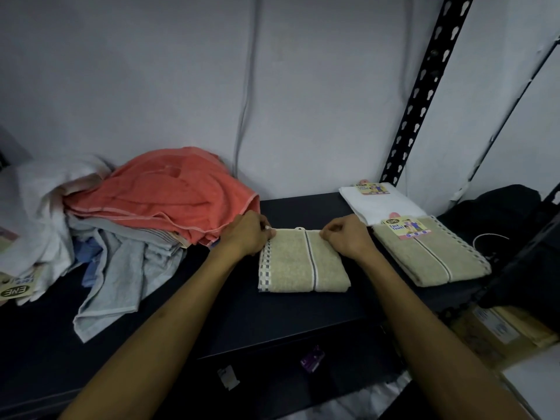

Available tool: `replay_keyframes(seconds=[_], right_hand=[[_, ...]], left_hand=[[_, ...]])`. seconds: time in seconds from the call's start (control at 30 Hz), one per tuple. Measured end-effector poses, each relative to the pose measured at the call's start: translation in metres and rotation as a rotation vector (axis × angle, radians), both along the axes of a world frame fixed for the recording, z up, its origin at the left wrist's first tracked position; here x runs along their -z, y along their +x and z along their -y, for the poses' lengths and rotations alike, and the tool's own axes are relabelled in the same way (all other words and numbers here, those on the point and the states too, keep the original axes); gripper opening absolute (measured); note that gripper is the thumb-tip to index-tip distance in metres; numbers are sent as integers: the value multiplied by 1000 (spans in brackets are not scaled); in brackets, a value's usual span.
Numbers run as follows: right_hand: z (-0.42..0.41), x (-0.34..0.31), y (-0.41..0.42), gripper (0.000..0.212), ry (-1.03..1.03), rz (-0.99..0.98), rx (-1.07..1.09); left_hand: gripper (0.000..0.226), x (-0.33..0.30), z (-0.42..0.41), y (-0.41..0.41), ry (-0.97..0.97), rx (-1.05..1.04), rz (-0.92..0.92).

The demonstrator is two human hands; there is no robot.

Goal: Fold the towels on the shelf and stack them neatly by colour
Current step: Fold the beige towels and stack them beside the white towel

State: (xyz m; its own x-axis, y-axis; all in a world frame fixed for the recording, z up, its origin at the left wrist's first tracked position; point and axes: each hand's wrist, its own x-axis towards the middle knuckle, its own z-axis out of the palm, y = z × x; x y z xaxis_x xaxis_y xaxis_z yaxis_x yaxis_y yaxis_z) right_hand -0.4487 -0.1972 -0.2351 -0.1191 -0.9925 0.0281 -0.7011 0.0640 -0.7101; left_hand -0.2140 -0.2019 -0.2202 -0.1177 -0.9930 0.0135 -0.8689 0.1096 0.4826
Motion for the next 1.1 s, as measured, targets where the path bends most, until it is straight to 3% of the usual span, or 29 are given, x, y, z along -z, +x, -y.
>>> replay_keyframes(seconds=[0.07, 0.13, 0.2, 0.27, 0.37, 0.5, 0.7, 0.83, 0.93, 1.1], right_hand=[[-5, -6, 6, 6, -49, -90, 17], [-20, -11, 15, 18, -222, -149, 31], [-43, -14, 26, 24, -360, -33, -2], [-62, -6, 36, 31, -301, 34, -105], [-72, 20, 40, 48, -103, -281, -293], [-65, 24, 27, 56, 15, -506, -352], [-67, 21, 11, 57, 109, -526, -320], [-69, 5, 7, 57, 107, -562, -232], [-61, -2, 29, 55, -54, -530, -205], [-61, 21, 41, 55, 7, -527, -330]], left_hand=[[32, -7, -9, -5, -122, -27, 28], [36, -10, -24, -13, -386, -37, -63], [30, -9, -44, -23, -489, 28, -160], [29, 4, -63, -33, -318, 135, -138], [54, 32, -74, -35, -69, 228, 166], [61, 35, -74, -22, -24, 235, 277], [64, 31, -83, -7, 21, 273, 304], [68, 13, -74, -5, 77, 334, 417], [63, 8, -68, -24, -14, 278, 326], [58, 28, -68, -30, 33, 247, 172]])
